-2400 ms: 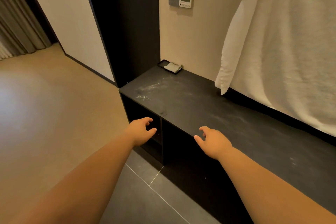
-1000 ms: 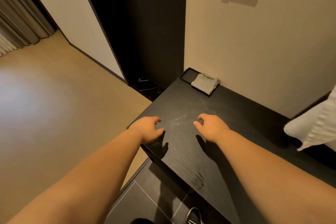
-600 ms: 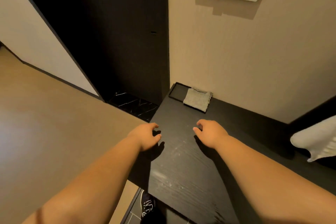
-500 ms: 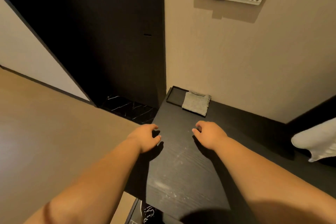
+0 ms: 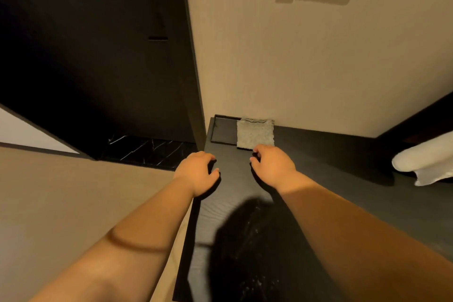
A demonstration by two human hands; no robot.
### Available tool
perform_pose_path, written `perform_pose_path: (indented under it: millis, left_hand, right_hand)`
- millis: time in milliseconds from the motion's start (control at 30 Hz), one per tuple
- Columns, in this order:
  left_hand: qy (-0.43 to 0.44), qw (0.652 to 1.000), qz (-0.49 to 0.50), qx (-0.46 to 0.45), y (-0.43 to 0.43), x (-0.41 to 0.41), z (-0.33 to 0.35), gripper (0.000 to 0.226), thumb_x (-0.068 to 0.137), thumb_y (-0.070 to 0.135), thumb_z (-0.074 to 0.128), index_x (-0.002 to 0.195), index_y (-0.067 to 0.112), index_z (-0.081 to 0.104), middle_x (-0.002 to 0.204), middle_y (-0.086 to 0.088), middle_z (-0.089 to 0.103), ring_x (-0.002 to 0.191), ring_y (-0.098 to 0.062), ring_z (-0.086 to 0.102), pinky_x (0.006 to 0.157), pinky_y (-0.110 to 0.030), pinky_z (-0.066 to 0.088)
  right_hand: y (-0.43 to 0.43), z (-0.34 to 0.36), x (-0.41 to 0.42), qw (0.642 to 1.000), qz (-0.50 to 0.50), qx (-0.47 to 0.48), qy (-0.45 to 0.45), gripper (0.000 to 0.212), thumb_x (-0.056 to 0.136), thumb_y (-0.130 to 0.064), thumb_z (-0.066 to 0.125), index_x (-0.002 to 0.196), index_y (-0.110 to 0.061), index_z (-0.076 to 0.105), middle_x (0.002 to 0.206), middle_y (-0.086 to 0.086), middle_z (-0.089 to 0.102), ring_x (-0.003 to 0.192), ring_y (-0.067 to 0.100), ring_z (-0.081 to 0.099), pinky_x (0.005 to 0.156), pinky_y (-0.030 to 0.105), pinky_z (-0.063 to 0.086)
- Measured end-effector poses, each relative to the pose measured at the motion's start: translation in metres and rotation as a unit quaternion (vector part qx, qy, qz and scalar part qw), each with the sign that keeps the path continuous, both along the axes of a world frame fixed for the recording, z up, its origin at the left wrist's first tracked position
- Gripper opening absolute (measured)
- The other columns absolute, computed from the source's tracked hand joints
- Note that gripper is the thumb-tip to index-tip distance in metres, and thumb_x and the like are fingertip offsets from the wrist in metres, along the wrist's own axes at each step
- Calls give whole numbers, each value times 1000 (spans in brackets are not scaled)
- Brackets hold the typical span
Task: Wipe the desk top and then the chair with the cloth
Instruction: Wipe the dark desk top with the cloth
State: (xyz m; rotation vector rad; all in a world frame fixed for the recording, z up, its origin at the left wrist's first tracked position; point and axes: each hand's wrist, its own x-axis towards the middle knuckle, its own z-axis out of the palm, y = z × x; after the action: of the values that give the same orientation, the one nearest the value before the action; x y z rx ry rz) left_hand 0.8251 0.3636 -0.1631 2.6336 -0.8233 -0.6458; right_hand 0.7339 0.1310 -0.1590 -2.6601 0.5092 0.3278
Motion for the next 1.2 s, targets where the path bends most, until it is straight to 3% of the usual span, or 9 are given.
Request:
perform_pose_path:
  millis: [100,333,533,700,800,867,967,1067,1200]
  left_hand:
    - [-18,999,-25,16,-9,8,-11,59,99,50,57,151,23,51,152,0,51,141,-24,44,117,-44,41]
    - [-66,998,-19,9,-20,6,-45,71,94,50,63,156,20,44,166,-8,32,151,-30,28,121,-46,31]
    - [-95,995,2,-1,-24,-6,-60,71,95,49,61,156,19,41,166,-10,31,150,-31,27,119,-47,32]
    - [-83,996,-7,25,-27,-6,-53,72,97,51,57,159,22,35,169,-8,25,153,-30,23,122,-48,30]
    - [-73,996,-24,44,-27,-7,-43,72,98,51,56,160,25,32,170,-7,21,154,-30,21,122,-48,29]
    - [-67,996,-34,56,-26,-9,-37,72,98,51,56,160,25,32,170,-7,20,154,-30,22,122,-49,29]
    - [-55,996,-38,65,-22,-17,-30,73,97,50,57,160,24,32,170,-7,20,154,-31,23,123,-49,29]
    - [-52,996,-42,60,-12,-33,-30,75,97,49,58,161,21,30,171,-8,18,155,-30,20,126,-46,26]
    - [-52,997,-36,53,2,-55,-39,78,99,50,56,164,21,25,174,-7,11,159,-29,12,128,-41,16]
  right_hand:
    - [-8,-6,10,997,15,-70,-29,34,96,-48,56,118,-23,64,114,3,62,110,27,57,89,41,50]
    - [-19,-46,37,986,58,-142,-59,49,93,-50,62,136,-26,53,137,4,49,126,26,42,103,42,36]
    - [-22,-58,44,976,51,-181,-112,31,95,-41,62,118,-21,71,117,9,60,109,32,53,94,46,37]
    - [-29,-36,48,980,34,-170,-100,35,106,-41,42,118,-22,69,118,3,61,111,27,52,99,42,34]
    - [-29,-10,40,979,-7,-127,-159,31,106,-36,43,113,-16,66,109,5,64,101,27,57,91,42,41]
    - [-31,3,24,976,-7,-80,-200,27,105,-33,45,103,-13,63,94,4,61,86,28,59,75,41,44]
    - [-29,12,-2,981,82,-96,-148,25,105,-40,44,96,-19,55,84,0,56,77,28,58,62,38,38]
    - [-18,-3,-28,973,192,-125,-40,25,103,-41,44,106,-21,60,99,2,65,90,29,63,72,40,42]
    - [-1,-38,-63,966,229,-96,-69,28,84,-41,58,92,-15,67,95,8,60,89,32,59,80,44,49]
